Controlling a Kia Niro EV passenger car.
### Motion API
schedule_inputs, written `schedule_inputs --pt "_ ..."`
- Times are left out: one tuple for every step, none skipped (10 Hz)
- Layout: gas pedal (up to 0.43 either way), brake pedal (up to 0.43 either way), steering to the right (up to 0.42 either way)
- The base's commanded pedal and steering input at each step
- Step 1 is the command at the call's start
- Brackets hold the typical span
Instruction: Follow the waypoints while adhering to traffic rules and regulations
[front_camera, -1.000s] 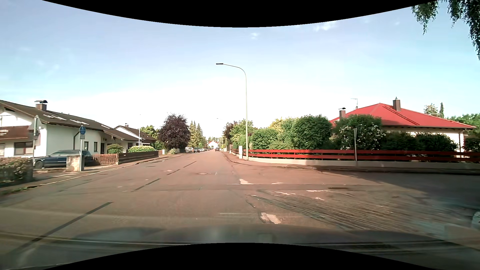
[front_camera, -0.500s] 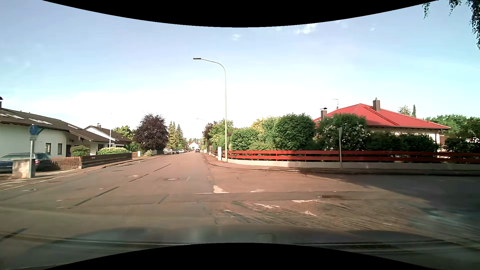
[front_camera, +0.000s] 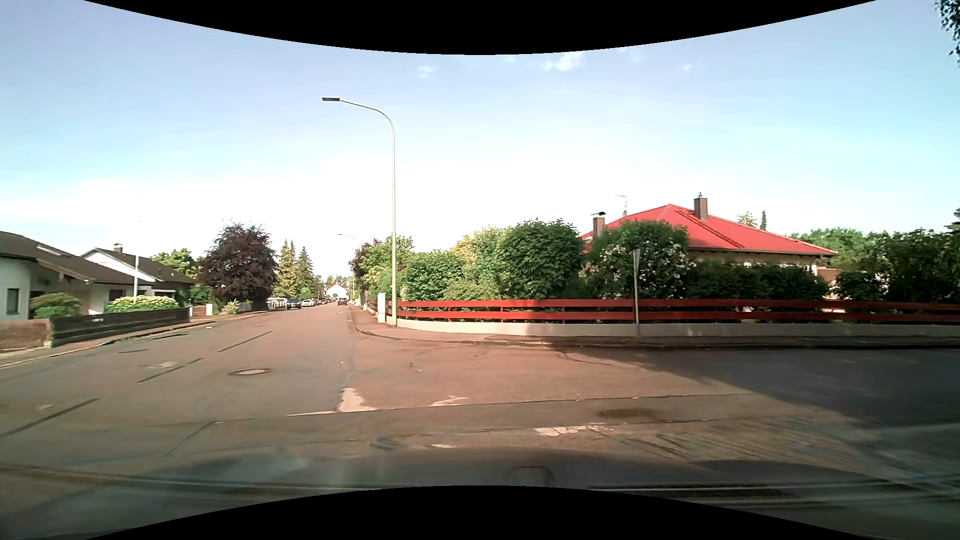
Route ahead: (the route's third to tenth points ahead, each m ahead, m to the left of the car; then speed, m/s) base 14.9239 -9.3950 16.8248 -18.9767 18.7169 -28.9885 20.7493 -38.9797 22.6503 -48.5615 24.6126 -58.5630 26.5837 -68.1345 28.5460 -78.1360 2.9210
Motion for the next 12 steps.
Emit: schedule_inputs --pt "0.008 0.0 0.342" --pt "0.008 0.0 0.348" --pt "0.008 0.0 0.361" --pt "0.0 0.0 0.377" --pt "0.0 0.0 0.396" --pt "0.0 0.0 0.413" --pt "0.0 0.0 0.434" --pt "0.0 0.0 0.452" --pt "0.0 0.0 0.463" --pt "0.0 0.0 0.477" --pt "0.0 0.0 0.48" --pt "0.0 0.0 0.48"
